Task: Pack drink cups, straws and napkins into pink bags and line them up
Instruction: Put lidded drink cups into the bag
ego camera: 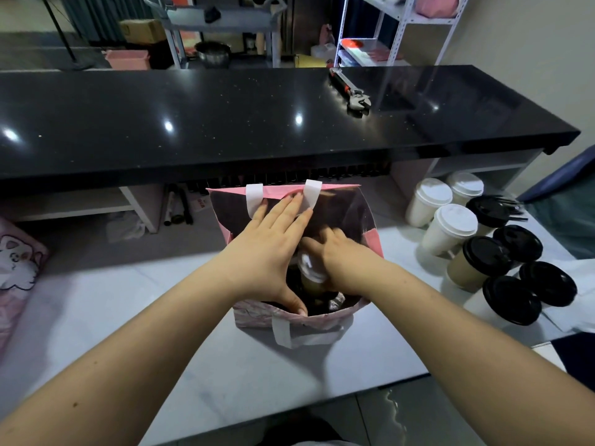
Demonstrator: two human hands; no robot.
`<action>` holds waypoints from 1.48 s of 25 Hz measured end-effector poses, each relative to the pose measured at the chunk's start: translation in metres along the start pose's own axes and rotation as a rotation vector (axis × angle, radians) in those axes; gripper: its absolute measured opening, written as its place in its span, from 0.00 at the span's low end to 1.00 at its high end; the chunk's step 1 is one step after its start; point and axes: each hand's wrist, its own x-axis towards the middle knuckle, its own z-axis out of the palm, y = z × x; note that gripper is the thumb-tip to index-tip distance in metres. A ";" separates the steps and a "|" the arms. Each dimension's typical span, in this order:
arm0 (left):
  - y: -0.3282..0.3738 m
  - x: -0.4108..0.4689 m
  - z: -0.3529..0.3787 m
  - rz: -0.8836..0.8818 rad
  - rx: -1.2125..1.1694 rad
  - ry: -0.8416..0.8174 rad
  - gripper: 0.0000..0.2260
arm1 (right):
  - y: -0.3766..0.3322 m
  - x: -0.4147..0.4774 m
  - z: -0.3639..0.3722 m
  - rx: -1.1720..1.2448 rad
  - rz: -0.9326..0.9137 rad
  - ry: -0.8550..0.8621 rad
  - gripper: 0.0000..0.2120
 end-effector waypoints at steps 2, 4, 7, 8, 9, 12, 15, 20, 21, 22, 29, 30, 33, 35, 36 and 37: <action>0.001 0.000 0.000 -0.002 0.002 0.003 0.66 | -0.001 0.002 0.001 -0.003 -0.005 -0.001 0.37; 0.001 0.000 -0.001 -0.006 0.002 0.004 0.66 | -0.003 0.002 0.005 -0.037 -0.029 -0.014 0.38; 0.001 0.000 -0.001 -0.022 0.029 0.006 0.65 | -0.003 0.002 0.013 -0.088 -0.037 -0.040 0.39; 0.001 0.000 0.000 -0.030 0.037 0.002 0.65 | -0.002 0.003 0.016 -0.103 -0.039 -0.067 0.40; 0.001 0.000 0.000 -0.038 0.040 -0.004 0.65 | -0.002 0.004 0.019 -0.112 -0.036 -0.099 0.41; 0.000 -0.001 0.003 -0.045 0.044 -0.009 0.64 | 0.002 0.007 0.026 -0.071 -0.006 -0.144 0.42; 0.000 -0.003 0.005 -0.043 0.046 0.001 0.63 | 0.004 0.008 0.035 -0.048 -0.023 -0.118 0.40; -0.005 -0.002 0.000 -0.060 -0.044 0.019 0.61 | 0.007 0.011 0.034 0.019 0.001 -0.173 0.37; -0.005 -0.002 -0.002 -0.050 -0.051 0.034 0.58 | 0.007 0.013 0.025 0.053 -0.001 -0.190 0.37; -0.004 -0.001 -0.004 -0.037 -0.048 0.063 0.54 | 0.007 0.016 0.012 0.123 -0.002 -0.188 0.37; 0.006 0.002 -0.034 -0.079 0.001 0.281 0.19 | 0.017 -0.010 -0.070 0.328 0.036 0.096 0.12; 0.011 0.002 -0.037 -0.107 0.011 0.304 0.16 | 0.019 -0.019 -0.072 0.310 0.041 0.149 0.11; 0.041 0.010 -0.040 -0.181 0.039 0.329 0.15 | 0.030 -0.050 -0.071 0.216 0.062 0.326 0.11; 0.072 0.023 -0.040 -0.202 0.042 0.346 0.15 | 0.047 -0.077 -0.065 0.185 0.086 0.397 0.10; 0.087 0.031 -0.039 -0.210 0.022 0.360 0.14 | 0.056 -0.092 -0.061 0.191 0.100 0.424 0.10; 0.108 0.039 -0.037 -0.216 -0.001 0.377 0.14 | 0.069 -0.113 -0.056 0.202 0.118 0.450 0.11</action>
